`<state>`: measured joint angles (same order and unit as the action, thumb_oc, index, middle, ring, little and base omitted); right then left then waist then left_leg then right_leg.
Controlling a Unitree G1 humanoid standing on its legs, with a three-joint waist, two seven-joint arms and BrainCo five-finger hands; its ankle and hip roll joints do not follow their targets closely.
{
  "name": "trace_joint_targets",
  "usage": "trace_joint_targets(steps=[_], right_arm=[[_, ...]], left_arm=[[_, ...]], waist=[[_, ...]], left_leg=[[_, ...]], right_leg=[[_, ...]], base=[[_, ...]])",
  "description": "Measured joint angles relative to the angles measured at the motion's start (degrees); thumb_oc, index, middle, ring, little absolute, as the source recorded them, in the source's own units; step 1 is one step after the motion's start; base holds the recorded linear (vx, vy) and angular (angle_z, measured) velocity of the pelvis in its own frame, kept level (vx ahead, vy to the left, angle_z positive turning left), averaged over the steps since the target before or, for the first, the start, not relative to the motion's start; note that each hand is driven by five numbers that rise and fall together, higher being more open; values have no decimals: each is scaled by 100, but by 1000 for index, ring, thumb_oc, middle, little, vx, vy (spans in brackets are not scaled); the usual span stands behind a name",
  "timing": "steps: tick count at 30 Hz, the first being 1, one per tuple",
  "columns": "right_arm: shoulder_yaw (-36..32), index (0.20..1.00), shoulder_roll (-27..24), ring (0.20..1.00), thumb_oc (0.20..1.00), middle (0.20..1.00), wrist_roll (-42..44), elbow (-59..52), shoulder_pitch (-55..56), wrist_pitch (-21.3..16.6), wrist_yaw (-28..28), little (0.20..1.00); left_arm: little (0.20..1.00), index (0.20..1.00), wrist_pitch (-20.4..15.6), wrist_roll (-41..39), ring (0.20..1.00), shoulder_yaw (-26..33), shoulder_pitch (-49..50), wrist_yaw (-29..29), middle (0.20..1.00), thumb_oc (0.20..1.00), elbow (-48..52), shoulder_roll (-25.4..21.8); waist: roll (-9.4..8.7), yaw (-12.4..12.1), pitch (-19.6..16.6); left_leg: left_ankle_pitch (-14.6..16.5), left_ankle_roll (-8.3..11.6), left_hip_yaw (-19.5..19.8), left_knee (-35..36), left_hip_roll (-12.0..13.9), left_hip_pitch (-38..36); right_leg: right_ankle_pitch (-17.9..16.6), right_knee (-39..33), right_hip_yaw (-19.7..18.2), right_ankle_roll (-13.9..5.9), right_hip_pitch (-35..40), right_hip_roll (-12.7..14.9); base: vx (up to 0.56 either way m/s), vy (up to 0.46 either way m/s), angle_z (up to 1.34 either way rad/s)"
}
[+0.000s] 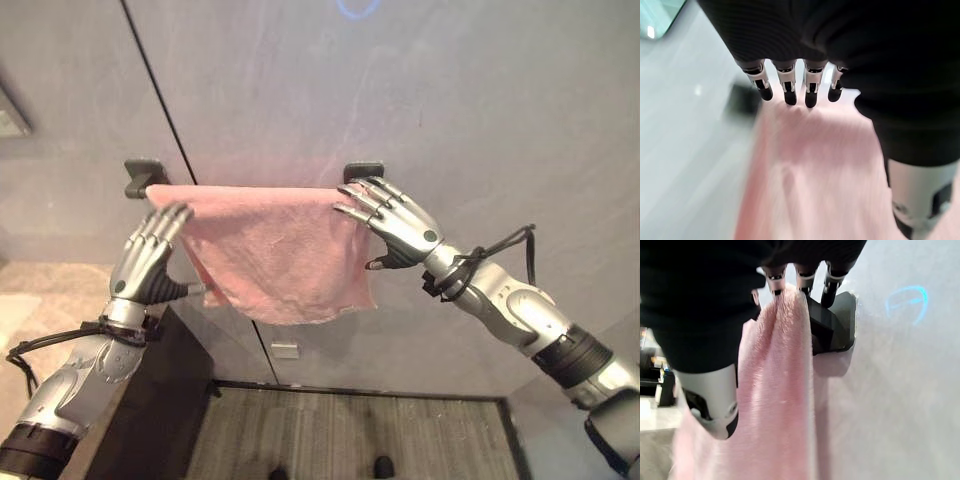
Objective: Put brush and paste in cup on sink, flatten towel.
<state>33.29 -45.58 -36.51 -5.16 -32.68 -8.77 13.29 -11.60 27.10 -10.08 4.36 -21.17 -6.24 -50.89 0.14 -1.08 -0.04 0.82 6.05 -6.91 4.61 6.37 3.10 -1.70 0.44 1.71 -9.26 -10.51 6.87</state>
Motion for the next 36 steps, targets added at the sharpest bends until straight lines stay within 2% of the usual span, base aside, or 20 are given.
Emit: trace_joint_targets(steps=[2,4,9,10,15,18,20,23,25,31,36], right_arm=[[-117,1000,3,1000,1000,1000,378,-292,178,-34,-17,1000],[-177,1000,100,1000,1000,1000,657,-351,313,-115,-14,1000],[-252,1000,397,1000,1000,1000,1132,-698,626,-159,51,1000],[-391,1000,559,1000,1000,1000,1293,-890,827,-164,75,1000],[-648,1000,705,1000,1000,1000,1446,-1282,1251,-220,446,1000],[-995,1000,828,1000,1000,1000,1550,-1478,1566,-246,658,1000],[-1140,1000,842,1000,1000,1000,1548,-1480,1623,-257,770,1000],[-1739,1000,911,1000,1000,1000,1548,-1533,2133,-271,1150,1000],[-2231,1000,1031,1000,1000,1000,1552,-1745,2705,-339,1342,1000],[-2854,1000,1126,1000,1000,1000,1613,-1836,4362,-395,1652,1000],[-2651,1000,1198,1000,1000,1000,2180,-556,4665,-270,1349,1000]], left_arm=[[1000,1000,80,4,1000,-16,336,97,1000,1000,-165,112],[1000,1000,192,3,1000,-13,455,145,1000,1000,-305,264],[1000,1000,244,2,1000,256,476,-54,1000,1000,-21,447],[1000,1000,269,-11,1000,541,461,-199,1000,1000,76,634],[1000,1000,311,-197,1000,1045,408,-668,1000,1000,539,972],[1000,1000,309,-257,1000,1316,487,-783,1000,1000,689,1348],[1000,1000,308,-297,1000,1332,502,-793,1000,1000,731,1360],[1000,1000,301,-463,1000,1443,728,-997,1000,1000,1003,1487],[1000,1000,275,-471,1000,1607,915,-1078,1000,1000,1261,1751],[1000,1000,129,-1108,1000,1544,1664,-1180,1000,1000,1401,2195],[1000,1000,160,-2221,1000,840,1752,-642,1000,1000,307,2496]], waist=[[-25,6,112],[-127,58,150],[-142,112,144],[-104,139,166],[-56,148,197],[-33,139,262],[-34,152,306],[-27,151,415],[-12,161,458],[-46,250,513],[-72,348,549]], left_leg=[[-18,9,-27,92,12,-11],[-190,20,-74,94,-10,-111],[-212,10,-161,92,0,-317],[-289,-24,-167,91,1,-324],[-306,-12,-165,64,3,-351],[-297,-19,-162,65,0,-420],[-287,-22,-159,66,4,-417],[-260,-21,-157,68,9,-421],[-229,-43,-149,92,6,-412],[-223,-54,-169,87,7,-392],[-216,-64,-164,89,1,-394]], right_leg=[[-175,-350,19,13,155,-10],[-509,-580,18,162,305,1],[-604,-580,18,192,456,-3],[-648,-581,21,220,464,-6],[-660,-535,31,243,495,-21],[-622,-537,31,224,574,-11],[-609,-538,28,220,572,-16],[-563,-582,19,194,568,-15],[-548,-584,13,217,564,-5],[-540,-580,-3,231,520,-14],[-540,-583,7,225,532,-3]], base=[[-7,-5,-29],[-12,-7,-11],[-11,-10,-11],[0,0,0],[0,0,0],[0,0,0],[0,0,0],[0,0,0],[0,0,0],[-2,-1,-1],[7,-1,0]])
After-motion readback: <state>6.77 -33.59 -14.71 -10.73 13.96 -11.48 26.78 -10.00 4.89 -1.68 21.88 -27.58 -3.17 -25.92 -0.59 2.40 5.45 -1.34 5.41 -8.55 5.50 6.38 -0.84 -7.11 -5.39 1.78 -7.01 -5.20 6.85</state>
